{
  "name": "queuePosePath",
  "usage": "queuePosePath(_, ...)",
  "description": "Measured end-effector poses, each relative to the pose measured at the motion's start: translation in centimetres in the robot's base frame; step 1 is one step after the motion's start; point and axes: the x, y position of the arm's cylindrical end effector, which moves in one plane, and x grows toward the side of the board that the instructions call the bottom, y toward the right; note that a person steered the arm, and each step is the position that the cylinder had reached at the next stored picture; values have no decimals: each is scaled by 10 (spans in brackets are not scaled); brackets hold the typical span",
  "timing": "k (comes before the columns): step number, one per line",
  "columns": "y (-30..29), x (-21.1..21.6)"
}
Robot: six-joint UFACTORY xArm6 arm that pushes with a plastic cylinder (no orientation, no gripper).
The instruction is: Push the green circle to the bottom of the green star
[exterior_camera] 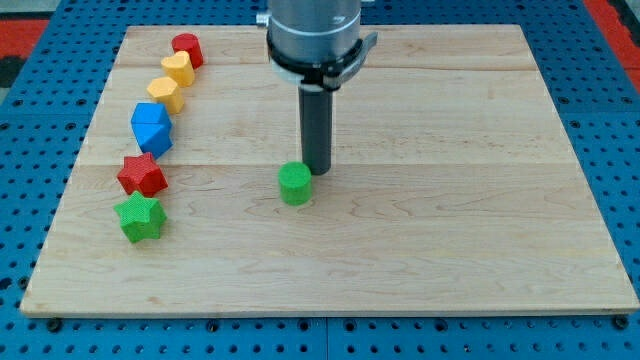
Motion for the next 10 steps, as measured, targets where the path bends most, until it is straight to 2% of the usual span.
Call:
queuePosePath(2,-27,57)
queuePosePath(4,-48,41)
queuePosePath(8,-136,96)
queuePosePath(10,-136,107)
